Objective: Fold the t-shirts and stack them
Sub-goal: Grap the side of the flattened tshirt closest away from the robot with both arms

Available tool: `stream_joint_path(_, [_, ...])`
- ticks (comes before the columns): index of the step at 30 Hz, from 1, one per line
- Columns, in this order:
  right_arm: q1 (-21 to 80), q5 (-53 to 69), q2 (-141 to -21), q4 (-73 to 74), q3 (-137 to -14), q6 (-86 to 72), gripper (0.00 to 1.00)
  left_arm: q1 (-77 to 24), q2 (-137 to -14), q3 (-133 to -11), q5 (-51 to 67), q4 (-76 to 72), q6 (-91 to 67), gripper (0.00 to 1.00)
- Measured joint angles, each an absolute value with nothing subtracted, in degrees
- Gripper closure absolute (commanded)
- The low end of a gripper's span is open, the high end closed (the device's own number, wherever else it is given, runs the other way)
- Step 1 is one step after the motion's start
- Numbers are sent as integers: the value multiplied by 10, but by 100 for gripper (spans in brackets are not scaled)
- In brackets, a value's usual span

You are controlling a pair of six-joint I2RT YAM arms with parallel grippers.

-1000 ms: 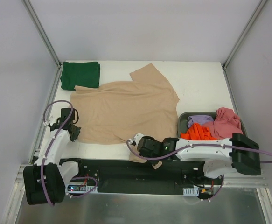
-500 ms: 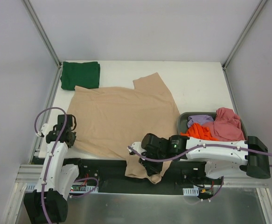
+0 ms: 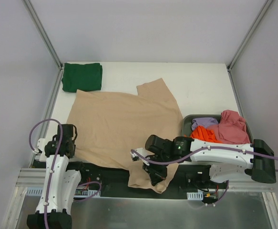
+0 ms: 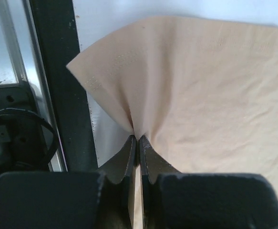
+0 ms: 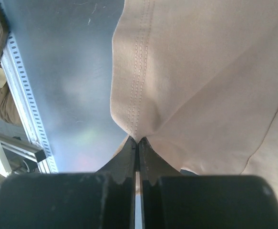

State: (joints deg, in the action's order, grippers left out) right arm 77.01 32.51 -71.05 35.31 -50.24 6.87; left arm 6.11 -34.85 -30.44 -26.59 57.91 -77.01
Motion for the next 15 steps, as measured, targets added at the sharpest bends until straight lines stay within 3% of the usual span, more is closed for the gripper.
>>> stream_joint_path(7, [724, 336, -710, 364, -503, 75, 100, 61, -310, -303, -276, 610, -802, 100])
stream_joint_path(15, [640, 226, -711, 397, -539, 70, 100, 61, -358, -302, -213, 513, -752, 100])
